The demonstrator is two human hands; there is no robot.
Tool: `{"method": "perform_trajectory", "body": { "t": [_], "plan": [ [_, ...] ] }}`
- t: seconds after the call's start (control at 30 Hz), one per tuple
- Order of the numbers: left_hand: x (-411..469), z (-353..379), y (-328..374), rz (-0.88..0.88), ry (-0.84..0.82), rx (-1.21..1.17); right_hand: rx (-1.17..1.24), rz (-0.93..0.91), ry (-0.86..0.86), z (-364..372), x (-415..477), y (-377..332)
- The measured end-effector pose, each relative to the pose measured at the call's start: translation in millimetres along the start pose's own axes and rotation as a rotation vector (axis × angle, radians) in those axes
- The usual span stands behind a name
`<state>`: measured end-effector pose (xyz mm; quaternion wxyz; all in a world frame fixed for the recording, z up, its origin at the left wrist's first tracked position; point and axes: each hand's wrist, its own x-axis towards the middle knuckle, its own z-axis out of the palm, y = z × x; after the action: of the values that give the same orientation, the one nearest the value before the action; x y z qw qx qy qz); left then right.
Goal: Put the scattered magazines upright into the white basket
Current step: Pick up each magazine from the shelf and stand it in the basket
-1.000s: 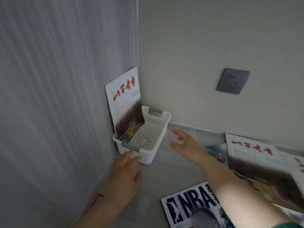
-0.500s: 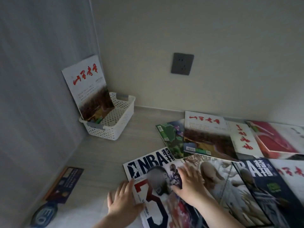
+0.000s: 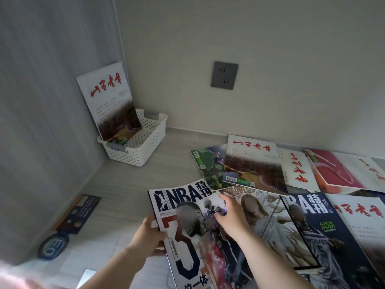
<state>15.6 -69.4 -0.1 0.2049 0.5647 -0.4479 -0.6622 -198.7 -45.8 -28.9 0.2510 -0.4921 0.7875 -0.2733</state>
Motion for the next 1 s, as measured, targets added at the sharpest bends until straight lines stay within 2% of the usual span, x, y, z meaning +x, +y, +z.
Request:
{"method": "perform_trajectory", "body": {
  "t": [0.17,0.27,0.37,0.47,0.7,0.8,1.0],
  "plan": [
    [-10,-13,17,0.244,-0.008,0.022,0.387,0.204,-0.033,-9,9,-8],
    [-18,-30,28,0.385,-0.012,0.064,0.431,0.288,-0.133,-14,15,-15],
    [-23,-47,42,0.496,-0.014,0.06,0.355,0.269,-0.239,-13,21,-32],
    [-22,-62,57,0.58,0.028,0.069,0.471,0.137,-0.27,-13,29,-58],
    [-15,-94,99,0.788,0.257,0.177,0.509,0.017,-0.165,-38,61,-127],
    [-5,-105,124,0.85,0.341,0.129,0.514,-0.025,-0.073,-55,78,-160],
    [16,-120,178,1.009,0.5,-0.065,0.56,-0.237,0.162,-74,124,-240]
  ]
}}
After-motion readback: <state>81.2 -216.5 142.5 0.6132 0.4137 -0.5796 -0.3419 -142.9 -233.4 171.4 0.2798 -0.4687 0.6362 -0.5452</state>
